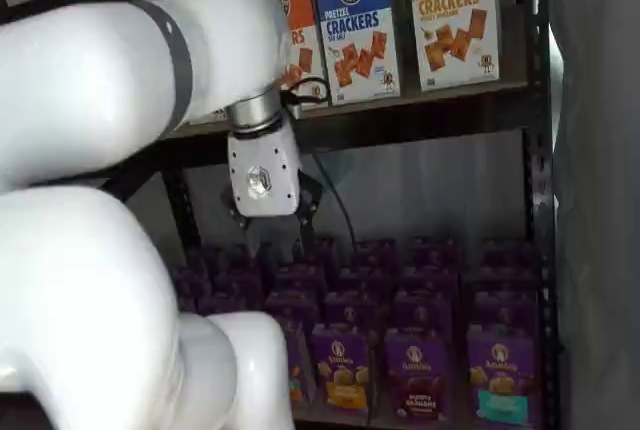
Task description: Pick up the purple box with a brown patch in the center, on the bottom shelf, the fifth box from the left
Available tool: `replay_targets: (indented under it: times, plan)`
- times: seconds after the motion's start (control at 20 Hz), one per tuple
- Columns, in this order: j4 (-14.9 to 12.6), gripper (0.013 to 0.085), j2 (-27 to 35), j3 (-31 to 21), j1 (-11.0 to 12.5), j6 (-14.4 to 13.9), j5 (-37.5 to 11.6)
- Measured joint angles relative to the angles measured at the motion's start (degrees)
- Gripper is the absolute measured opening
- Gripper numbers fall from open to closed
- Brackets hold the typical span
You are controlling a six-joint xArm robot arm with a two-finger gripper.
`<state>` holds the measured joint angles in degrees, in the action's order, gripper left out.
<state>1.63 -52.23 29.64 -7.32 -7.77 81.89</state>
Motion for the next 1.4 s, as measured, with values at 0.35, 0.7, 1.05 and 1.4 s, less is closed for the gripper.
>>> replay_targets:
  times: [0.35, 0.7, 1.05, 1.4]
  plan:
    - [-1.5, 0.085, 0.1, -0.1, -0.7, -0.9, -0.5]
    - [-2.5, 0.085, 1.2, -1.8, -1.3, -1.8, -3.8]
    - [-3.3, 0.085, 4.5, -4.4, -2.1, -2.9, -9.9]
    - [-3.9, 0.085, 9.3, -7.5, -2.2, -3.5, -18.7]
